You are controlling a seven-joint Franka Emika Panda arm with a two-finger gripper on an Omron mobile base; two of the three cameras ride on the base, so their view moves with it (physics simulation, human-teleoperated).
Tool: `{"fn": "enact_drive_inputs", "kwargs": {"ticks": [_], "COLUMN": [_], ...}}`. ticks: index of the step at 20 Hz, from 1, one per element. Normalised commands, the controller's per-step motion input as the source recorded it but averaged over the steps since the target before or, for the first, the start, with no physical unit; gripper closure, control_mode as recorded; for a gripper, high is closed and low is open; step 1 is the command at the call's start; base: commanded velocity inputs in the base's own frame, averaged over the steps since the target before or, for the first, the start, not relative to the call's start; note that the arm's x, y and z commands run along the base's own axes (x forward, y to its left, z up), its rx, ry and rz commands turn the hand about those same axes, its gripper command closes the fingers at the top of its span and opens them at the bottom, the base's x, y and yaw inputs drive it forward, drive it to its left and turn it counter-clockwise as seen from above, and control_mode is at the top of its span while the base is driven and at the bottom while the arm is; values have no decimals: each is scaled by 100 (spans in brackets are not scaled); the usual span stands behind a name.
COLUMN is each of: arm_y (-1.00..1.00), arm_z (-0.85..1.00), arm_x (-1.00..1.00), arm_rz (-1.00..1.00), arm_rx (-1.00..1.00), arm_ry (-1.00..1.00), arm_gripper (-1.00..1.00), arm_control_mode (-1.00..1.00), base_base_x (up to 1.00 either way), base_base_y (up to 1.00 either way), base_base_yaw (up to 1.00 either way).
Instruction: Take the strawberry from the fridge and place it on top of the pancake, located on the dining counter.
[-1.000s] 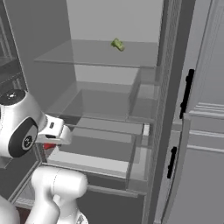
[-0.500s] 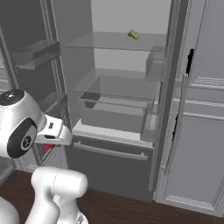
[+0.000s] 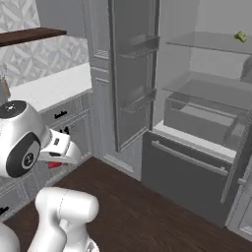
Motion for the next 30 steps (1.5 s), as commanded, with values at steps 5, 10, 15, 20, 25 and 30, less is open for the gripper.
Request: {"fn": "enact_drive_inputs", "kwargs": {"ticks": [5, 10, 15, 20, 25, 30], "arm_y": [0, 0, 0, 0, 0, 0], "arm_z": [0, 0, 0, 0, 0, 0], "arm_x": [0, 0, 0, 0, 0, 0], "arm_rz": [0, 0, 0, 0, 0, 0], "arm_rx": [0, 0, 0, 0, 0, 0], "arm_ry": [0, 0, 0, 0, 0, 0], "arm_gripper": [100, 100, 100, 100, 100, 100], "arm_control_mode": [100, 100, 100, 100, 100, 100], "base_base_x": [-97, -81, -62, -41, -6, 31], "base_base_y": [14, 32, 51, 66, 79, 97], "base_base_yaw": [70, 76, 79, 73, 64, 39]}}
